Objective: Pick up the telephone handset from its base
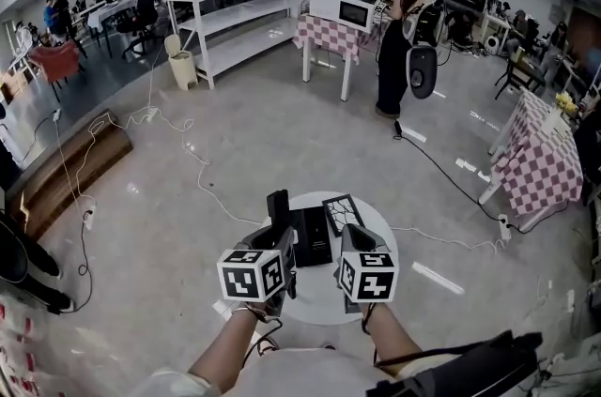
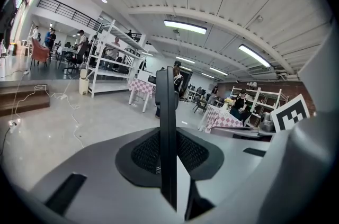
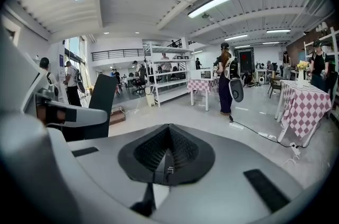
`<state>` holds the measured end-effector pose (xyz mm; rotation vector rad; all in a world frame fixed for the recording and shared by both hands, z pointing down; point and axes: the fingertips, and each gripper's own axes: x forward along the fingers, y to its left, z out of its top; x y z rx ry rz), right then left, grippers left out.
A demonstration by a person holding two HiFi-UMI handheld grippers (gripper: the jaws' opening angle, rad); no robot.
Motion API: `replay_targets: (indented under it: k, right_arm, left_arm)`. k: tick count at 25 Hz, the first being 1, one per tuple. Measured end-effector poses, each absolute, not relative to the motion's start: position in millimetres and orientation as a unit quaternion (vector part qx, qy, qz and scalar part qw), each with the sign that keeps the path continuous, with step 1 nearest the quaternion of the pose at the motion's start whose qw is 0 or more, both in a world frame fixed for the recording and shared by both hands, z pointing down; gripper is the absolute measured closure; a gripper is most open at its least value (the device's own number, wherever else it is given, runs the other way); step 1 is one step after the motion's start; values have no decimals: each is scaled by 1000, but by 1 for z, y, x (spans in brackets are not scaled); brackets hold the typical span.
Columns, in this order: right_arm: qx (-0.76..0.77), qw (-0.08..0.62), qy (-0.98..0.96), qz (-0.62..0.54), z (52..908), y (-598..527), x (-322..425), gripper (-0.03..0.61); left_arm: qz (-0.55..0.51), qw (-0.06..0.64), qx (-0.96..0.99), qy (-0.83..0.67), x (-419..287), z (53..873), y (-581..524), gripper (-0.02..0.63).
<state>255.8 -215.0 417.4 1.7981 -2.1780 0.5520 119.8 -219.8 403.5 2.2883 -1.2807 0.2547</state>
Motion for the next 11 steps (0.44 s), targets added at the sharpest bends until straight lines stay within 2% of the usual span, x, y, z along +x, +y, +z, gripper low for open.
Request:
replay_targets:
  k: [11]
  right_arm:
    - [623, 128, -750, 181, 412, -222, 258, 556]
  left_arm:
    - [92, 247, 842, -472, 120, 402, -227, 528]
